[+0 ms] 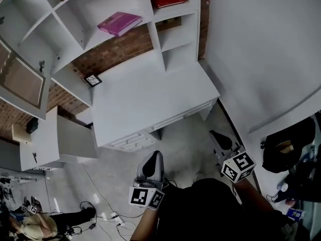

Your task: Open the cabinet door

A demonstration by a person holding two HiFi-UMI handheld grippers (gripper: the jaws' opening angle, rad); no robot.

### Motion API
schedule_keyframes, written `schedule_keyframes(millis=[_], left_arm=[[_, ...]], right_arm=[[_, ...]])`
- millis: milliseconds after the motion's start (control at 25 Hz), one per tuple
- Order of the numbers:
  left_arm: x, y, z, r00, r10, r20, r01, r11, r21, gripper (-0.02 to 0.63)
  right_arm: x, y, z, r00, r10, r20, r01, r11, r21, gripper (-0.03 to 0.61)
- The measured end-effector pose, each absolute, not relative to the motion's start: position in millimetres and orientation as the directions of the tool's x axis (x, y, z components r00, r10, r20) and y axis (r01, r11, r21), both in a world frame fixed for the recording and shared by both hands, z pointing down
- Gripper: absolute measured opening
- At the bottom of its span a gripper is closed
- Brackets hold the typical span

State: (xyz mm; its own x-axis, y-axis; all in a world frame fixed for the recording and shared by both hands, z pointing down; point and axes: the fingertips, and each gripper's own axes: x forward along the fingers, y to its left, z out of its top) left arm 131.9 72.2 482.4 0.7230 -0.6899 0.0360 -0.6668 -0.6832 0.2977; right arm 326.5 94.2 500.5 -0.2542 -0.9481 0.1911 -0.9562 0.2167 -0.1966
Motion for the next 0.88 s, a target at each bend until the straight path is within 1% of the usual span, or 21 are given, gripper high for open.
schedule_keyframes(millis=[120, 280, 400, 520, 600, 720, 880], left_arm=[[166, 93, 483, 0.720, -0.693, 0.020, -0.666, -0.683, 0.298, 0.019], [190, 110, 477, 0.715, -0.699, 0.009, -0.670, -0.682, 0.292, 0.020], [192, 112, 479, 0.707, -0.707, 0.034, -0.688, -0.676, 0.264, 0.019], [194, 113, 482, 0.712, -0.700, 0.050, -0.690, -0.684, 0.237, 0.019], [193, 114, 480, 0.706, -0.707, 0.036, -0.697, -0.685, 0.213, 0.019], [193, 111, 475, 0.681, -0.732, 0.004, -0.711, -0.661, 0.240, 0.020], [184, 108, 479, 0.631, -0.776, 0.019, -0.759, -0.612, 0.223, 0.020]], right_arm=[[360, 113, 499, -0.254, -0.950, 0.180, -0.962, 0.229, -0.151, 0.000], [394, 133, 493, -0.208, -0.964, 0.166, -0.975, 0.192, -0.111, 0.000], [406, 143, 495, -0.150, -0.973, 0.176, -0.986, 0.134, -0.096, 0.000], [406, 153, 496, -0.126, -0.976, 0.178, -0.988, 0.107, -0.112, 0.000], [408, 161, 495, -0.118, -0.978, 0.169, -0.988, 0.097, -0.123, 0.000], [418, 170, 494, -0.097, -0.982, 0.165, -0.990, 0.078, -0.118, 0.000], [430, 179, 492, -0.072, -0.983, 0.166, -0.996, 0.060, -0.073, 0.000]])
